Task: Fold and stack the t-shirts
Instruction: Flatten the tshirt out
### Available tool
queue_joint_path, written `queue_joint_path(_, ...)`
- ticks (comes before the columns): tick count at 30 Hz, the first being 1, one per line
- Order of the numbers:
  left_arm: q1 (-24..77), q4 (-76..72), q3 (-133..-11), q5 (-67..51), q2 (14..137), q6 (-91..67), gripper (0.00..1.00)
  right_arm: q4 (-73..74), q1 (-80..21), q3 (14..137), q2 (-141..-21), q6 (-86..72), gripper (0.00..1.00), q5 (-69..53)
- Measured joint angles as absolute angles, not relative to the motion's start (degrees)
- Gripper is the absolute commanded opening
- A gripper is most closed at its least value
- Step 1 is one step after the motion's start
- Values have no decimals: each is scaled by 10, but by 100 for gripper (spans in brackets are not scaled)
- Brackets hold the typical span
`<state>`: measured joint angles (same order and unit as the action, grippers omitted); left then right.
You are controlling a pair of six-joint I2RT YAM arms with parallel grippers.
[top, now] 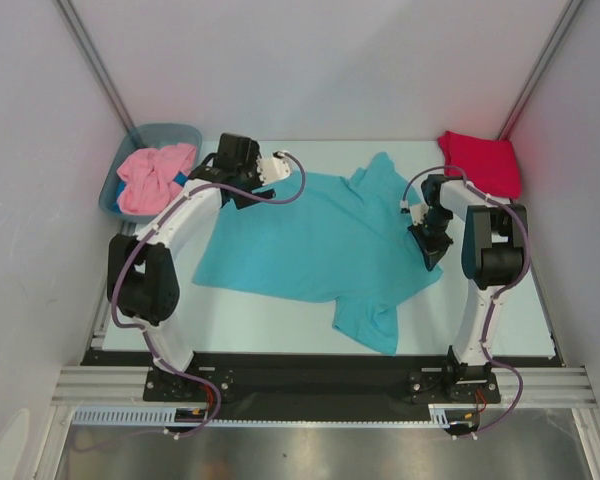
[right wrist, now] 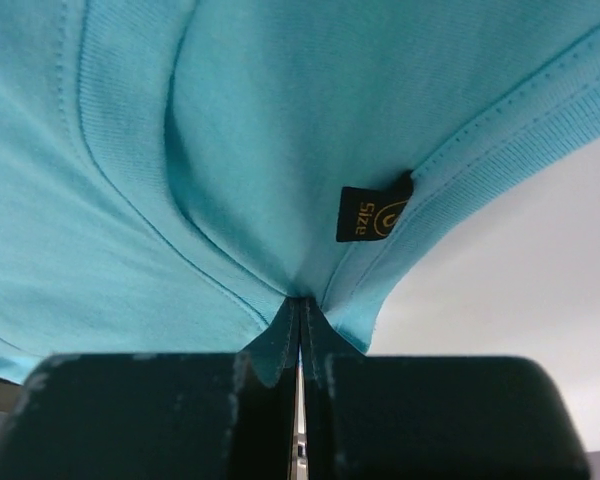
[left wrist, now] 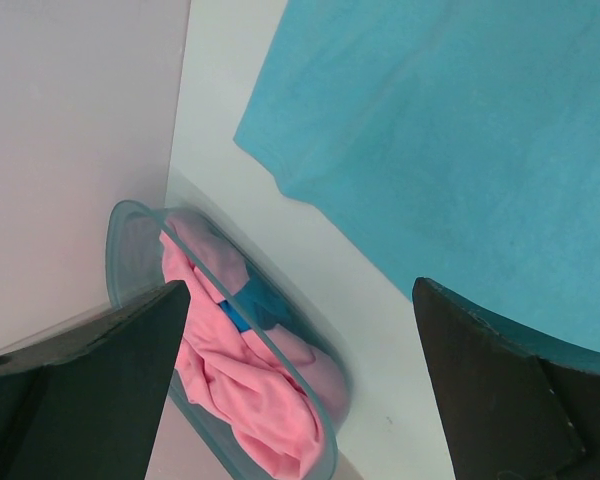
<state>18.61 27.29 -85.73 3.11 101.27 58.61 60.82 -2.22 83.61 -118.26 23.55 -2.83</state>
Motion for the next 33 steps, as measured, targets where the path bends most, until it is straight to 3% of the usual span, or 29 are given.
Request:
queue_joint_path(9, 186, 271, -879, 42, 1037, 586, 100, 606, 6, 836, -1183, 238, 2, 25)
queue_joint_path(10, 186, 271, -879, 42, 1039, 586, 100, 607, 9, 838, -1184, 237, 7, 30)
queue_joint_path(11, 186, 271, -879, 42, 1041, 586, 100, 609, 12, 842, -1186, 236, 22, 36)
queue_joint_path(13, 186, 268, -879, 36, 1047, 587, 100, 617, 17, 858, -1193, 234, 34, 40)
queue_joint_path(14, 186, 266, -879, 33, 1050, 587, 100, 615, 19, 868, -1196, 234, 46, 36)
queue_joint_path(17, 185, 247, -879, 7, 1069, 586, 100, 602, 15, 917, -1198, 221, 56, 5)
queue_joint_path(22, 183, 195, -908, -32, 1128, 547, 100, 569, -48, 1037, -1193, 201, 63, -30)
queue_joint_path(26, 181, 174, -1020, -47, 1214, 488, 100, 517, -122, 1027, -1172, 206, 69, 4)
queue_joint_path(28, 180, 172, -1086, -47, 1257, 465, 100, 487, -148, 989, -1160, 218, 69, 37)
queue_joint_path(30, 178, 170, -1155, -46, 1303, 451, 100, 477, -157, 962, -1156, 233, 60, 65)
queue_joint_path(32, 176, 168, -1198, -41, 1336, 449, 85, 471, -147, 957, -1156, 245, 47, 88)
queue_joint_path(33, 175, 168, -1210, -36, 1348, 448, 59, 466, -138, 957, -1153, 251, 46, 98)
